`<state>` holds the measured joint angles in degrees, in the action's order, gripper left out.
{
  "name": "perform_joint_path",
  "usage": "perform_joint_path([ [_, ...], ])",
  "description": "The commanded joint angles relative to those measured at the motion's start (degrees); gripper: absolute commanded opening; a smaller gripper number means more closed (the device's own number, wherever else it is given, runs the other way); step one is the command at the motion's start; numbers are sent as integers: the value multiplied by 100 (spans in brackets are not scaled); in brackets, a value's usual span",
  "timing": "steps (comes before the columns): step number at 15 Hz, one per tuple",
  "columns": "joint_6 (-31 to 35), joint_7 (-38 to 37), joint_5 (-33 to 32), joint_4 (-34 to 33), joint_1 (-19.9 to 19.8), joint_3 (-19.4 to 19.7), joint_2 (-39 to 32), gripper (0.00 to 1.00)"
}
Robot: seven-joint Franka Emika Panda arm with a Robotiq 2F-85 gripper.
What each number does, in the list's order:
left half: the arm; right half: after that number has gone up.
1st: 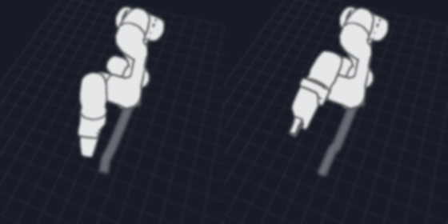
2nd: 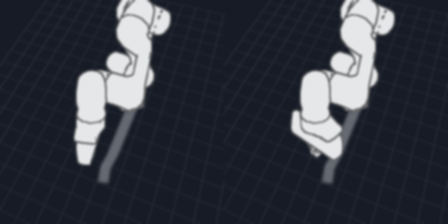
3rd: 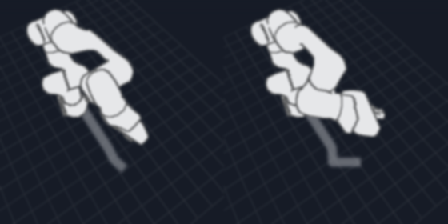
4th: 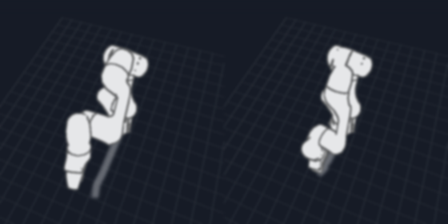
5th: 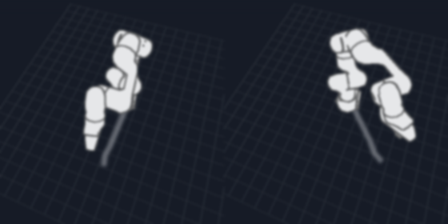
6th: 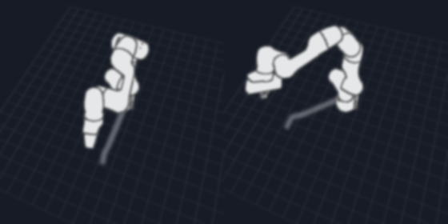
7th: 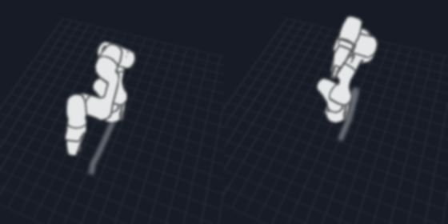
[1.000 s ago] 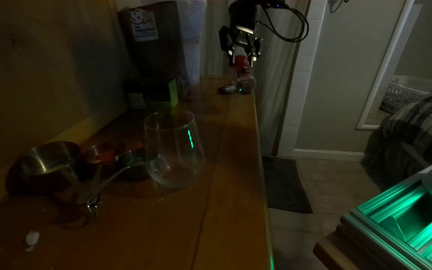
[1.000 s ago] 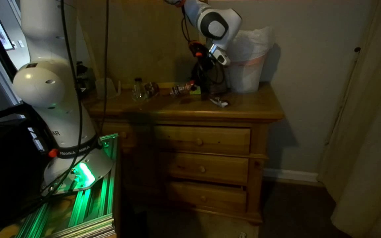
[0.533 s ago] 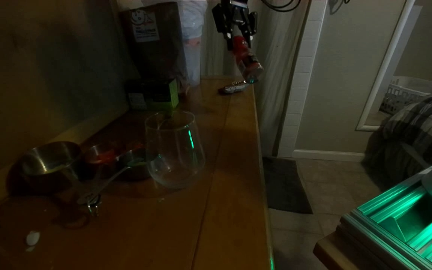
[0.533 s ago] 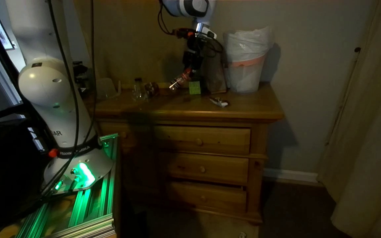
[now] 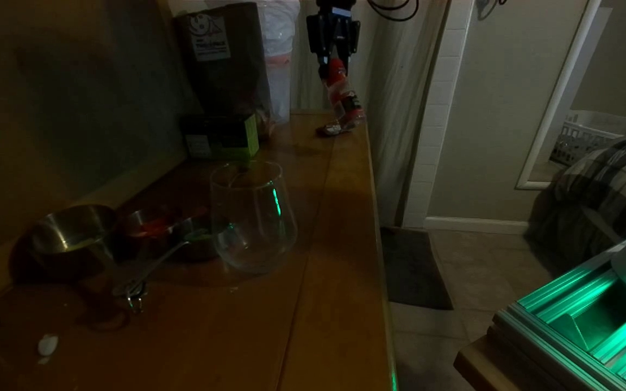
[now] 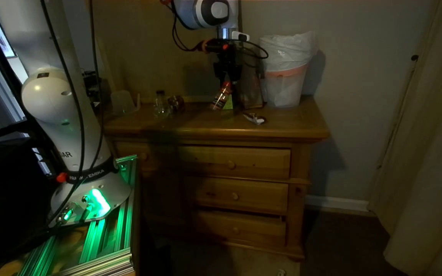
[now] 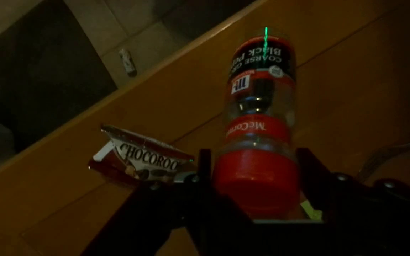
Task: Put the red container upright.
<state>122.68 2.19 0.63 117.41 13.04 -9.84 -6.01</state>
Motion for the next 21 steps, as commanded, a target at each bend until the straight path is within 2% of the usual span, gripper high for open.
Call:
perform_joint_path([
  [1, 1144, 697, 114, 729, -94, -95, 533, 35],
  [5, 2630, 1528, 364, 1117, -28, -210, 439, 35],
  [7, 3125, 2078, 557, 1232, -2, -334, 300, 35],
  [15, 3689, 3414, 1066, 1594, -42, -738, 231, 35],
  [21, 4109, 4641, 2241, 1734, -93, -940, 131, 35],
])
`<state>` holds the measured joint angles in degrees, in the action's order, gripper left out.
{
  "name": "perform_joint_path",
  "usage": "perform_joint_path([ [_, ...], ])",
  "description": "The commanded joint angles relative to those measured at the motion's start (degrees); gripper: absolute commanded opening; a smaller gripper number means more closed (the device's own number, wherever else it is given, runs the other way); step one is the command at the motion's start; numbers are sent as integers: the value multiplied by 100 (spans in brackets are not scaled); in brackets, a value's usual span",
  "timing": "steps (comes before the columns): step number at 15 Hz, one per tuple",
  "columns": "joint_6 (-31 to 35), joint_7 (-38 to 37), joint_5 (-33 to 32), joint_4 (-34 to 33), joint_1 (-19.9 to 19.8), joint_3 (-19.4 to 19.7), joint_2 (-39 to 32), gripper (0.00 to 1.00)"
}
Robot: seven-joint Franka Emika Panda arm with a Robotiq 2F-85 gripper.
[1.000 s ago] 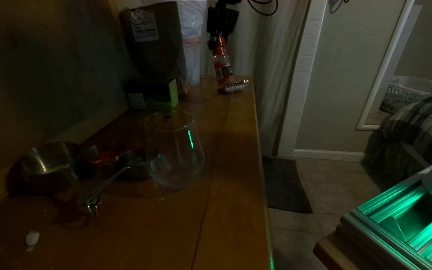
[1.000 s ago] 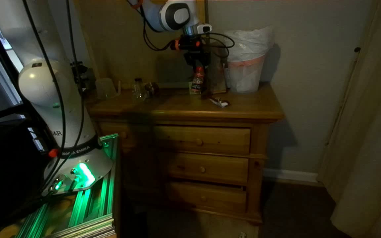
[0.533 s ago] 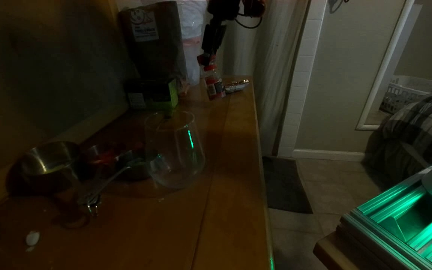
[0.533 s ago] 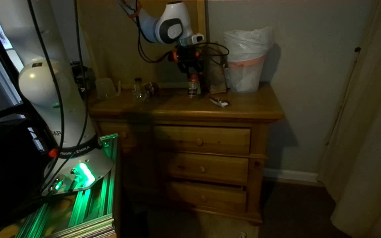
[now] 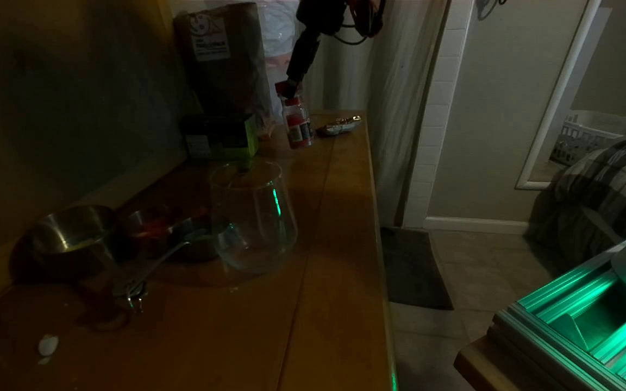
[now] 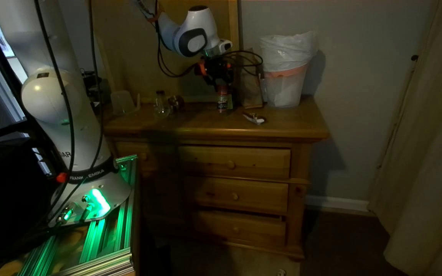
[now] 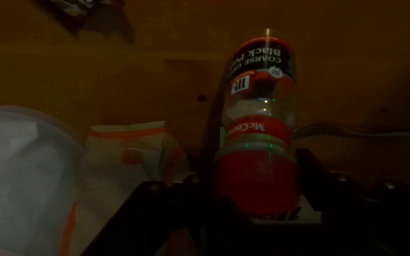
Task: Put the red container upright.
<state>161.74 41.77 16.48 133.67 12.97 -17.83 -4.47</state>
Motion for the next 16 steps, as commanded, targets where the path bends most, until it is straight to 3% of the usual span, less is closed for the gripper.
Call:
perform_joint_path([
  [1, 217, 903, 895, 119, -101, -164, -30, 35],
  [8, 329, 1850, 1721, 284, -86, -151, 71, 35],
  [9, 308, 1904, 1785, 296, -87, -145, 80, 47],
  [10, 308, 1941, 1789, 322, -84, -135, 89, 85],
  [11, 291, 1968, 1797, 345, -86, -130, 102, 86],
  [13, 267, 1997, 1765, 395, -91, -122, 133, 98],
  [16, 189, 1963, 1698, 464, -92, -103, 258, 100],
])
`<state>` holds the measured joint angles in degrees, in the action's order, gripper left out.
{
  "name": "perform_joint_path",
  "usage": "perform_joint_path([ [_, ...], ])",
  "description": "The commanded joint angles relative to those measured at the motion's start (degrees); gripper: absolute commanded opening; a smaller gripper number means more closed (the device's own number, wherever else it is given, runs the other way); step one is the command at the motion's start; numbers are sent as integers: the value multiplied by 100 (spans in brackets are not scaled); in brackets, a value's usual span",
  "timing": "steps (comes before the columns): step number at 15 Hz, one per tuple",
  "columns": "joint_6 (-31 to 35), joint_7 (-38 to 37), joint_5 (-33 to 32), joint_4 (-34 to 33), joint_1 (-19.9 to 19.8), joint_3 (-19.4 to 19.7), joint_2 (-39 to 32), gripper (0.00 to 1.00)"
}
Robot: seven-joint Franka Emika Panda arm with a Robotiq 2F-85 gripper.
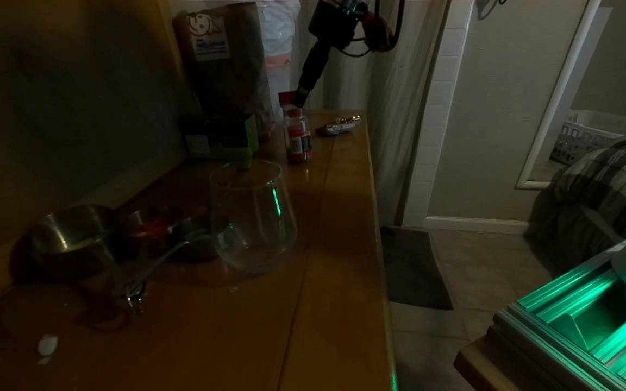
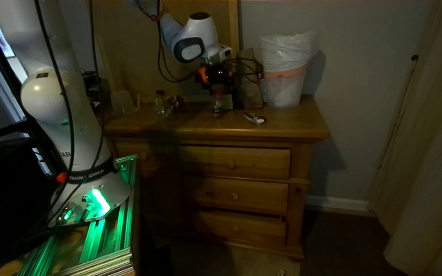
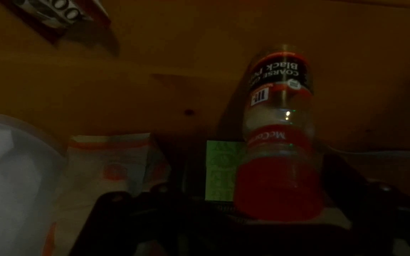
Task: Put the red container upright.
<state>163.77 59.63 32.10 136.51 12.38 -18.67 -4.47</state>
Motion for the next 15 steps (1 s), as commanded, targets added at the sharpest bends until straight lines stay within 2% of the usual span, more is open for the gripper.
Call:
perform_joint_path([
  [1, -116, 140, 87, 201, -36, -5, 362, 100],
  [5, -563, -165, -230, 368, -14, 173, 860, 100],
  [7, -1038, -322, -351, 447, 17, 343, 1178, 100],
  [10, -2267, -393, -220, 429, 109, 653, 1747, 100],
  [13, -3586, -800, -366, 363, 129, 923, 2282, 100],
  [15, -4189, -960, -317, 354, 153, 1084, 2598, 100],
])
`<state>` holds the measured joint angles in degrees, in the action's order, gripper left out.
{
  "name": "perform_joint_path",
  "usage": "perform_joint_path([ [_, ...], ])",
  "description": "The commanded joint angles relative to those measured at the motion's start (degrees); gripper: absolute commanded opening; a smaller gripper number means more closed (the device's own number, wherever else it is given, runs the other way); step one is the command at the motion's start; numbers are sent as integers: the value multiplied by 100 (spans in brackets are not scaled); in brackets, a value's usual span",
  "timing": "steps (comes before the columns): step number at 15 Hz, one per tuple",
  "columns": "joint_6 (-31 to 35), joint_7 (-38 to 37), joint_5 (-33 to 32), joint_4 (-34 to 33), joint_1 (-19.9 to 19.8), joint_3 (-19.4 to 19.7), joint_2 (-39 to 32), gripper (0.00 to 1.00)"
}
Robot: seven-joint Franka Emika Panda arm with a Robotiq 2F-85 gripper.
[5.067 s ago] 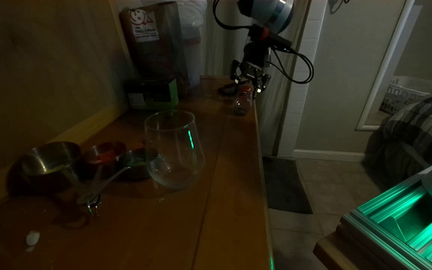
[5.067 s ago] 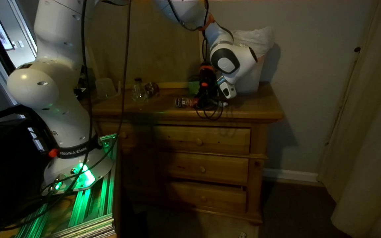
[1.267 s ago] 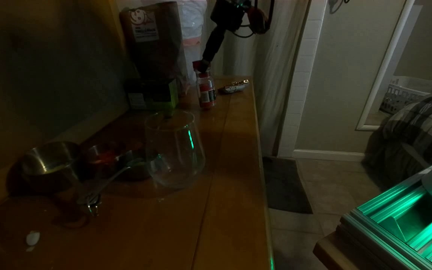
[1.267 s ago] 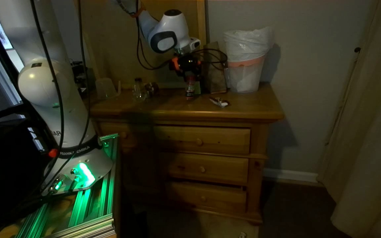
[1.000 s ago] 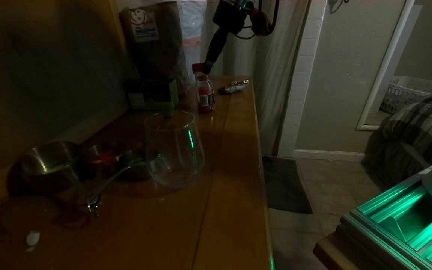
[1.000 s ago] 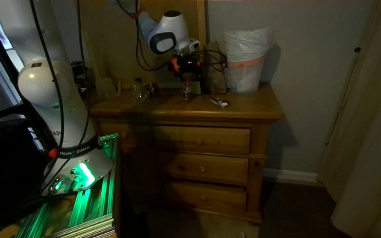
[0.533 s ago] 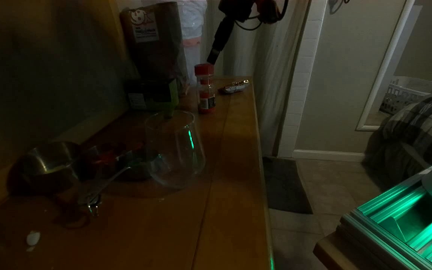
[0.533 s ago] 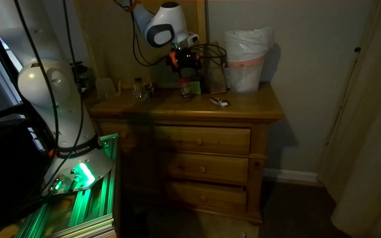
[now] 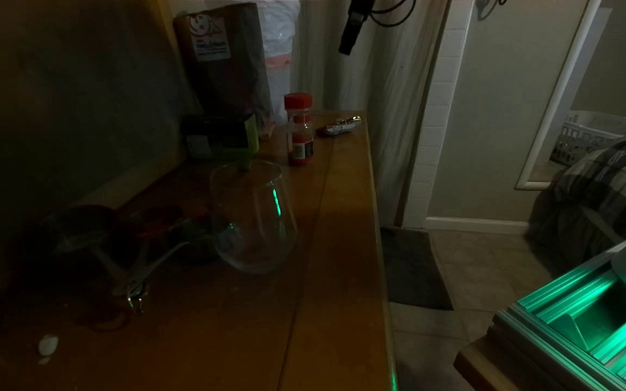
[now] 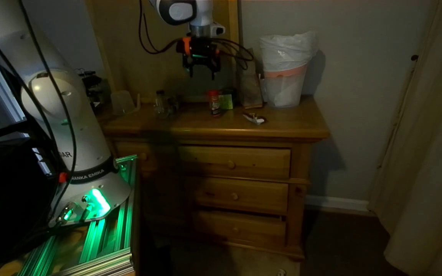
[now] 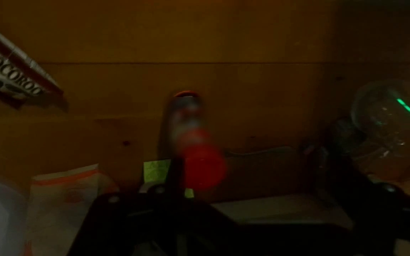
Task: Put the red container upright.
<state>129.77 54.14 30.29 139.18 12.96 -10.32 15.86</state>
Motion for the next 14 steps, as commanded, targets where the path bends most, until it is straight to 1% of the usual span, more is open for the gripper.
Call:
perform_joint_path([
  [1, -978, -528, -151, 112, 84, 302, 725, 100],
  [4, -1300, -936, -288, 209, 47, 392, 1198, 100],
  [8, -1385, -1454, -672, 341, 47, 410, 1688, 100],
  [9, -1308, -1218, -531, 118, 179, 524, 1291, 100],
  [11, -1311, -1370, -641, 208, 194, 535, 1483, 100],
  [14, -1310, -1408, -666, 272, 199, 539, 1560, 100],
])
